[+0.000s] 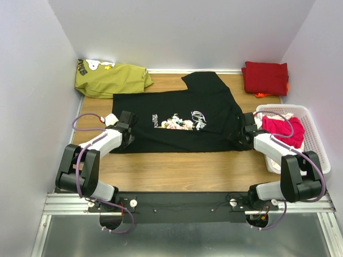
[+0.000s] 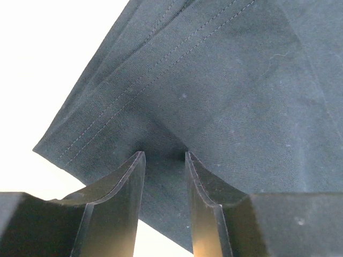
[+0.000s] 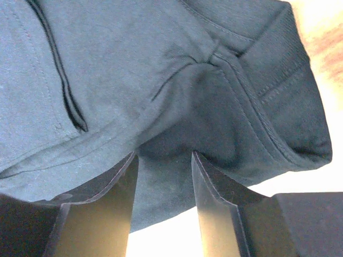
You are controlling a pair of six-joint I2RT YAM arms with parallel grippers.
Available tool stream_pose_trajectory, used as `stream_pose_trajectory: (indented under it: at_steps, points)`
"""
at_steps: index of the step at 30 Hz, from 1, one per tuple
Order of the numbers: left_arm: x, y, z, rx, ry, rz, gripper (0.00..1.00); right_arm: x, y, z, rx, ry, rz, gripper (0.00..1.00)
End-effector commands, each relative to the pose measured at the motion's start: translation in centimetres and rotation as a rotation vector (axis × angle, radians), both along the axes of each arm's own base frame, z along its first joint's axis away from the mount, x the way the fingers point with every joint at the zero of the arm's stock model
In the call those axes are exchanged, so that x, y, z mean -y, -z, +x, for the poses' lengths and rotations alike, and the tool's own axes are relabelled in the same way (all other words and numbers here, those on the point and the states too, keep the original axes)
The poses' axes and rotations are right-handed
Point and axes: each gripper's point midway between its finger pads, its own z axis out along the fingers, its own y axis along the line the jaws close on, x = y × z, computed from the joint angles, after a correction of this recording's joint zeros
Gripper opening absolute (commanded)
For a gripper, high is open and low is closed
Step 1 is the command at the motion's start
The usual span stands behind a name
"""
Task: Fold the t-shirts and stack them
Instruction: Fold the flattened tshirt in 1/3 of the way
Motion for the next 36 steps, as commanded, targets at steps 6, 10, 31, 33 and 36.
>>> stream_pose_trajectory:
  at_steps: [6, 10, 31, 33, 36]
  points:
    - [-1.0, 2.2, -5.4, -0.24, -0.034, 0.045, 0.45, 1.3, 1.7, -6.6, -0.234, 0.031, -0.053, 0.53]
    - [-0.5, 2.3, -5.7, -0.267, -0.03, 0.029, 0.4, 1.4, 1.7, -7.9, -0.264, 0.024, -0.059, 0.52]
    - [2.6, -3.0, -2.8, -0.126, 0.03, 0.019, 0.34, -0.1, -5.4, -4.8, -0.006, 0.02, -0.032, 0.52]
    - [3.3, -4.1, -2.0, -0.075, 0.056, 0.016, 0.35, -0.5, -5.4, -4.2, 0.018, -0.004, -0.024, 0.52]
    - [3.9, -5.0, -0.9, -0.002, 0.094, 0.007, 0.4, -1.1, -4.2, -3.5, 0.01, -0.029, -0.013, 0.5]
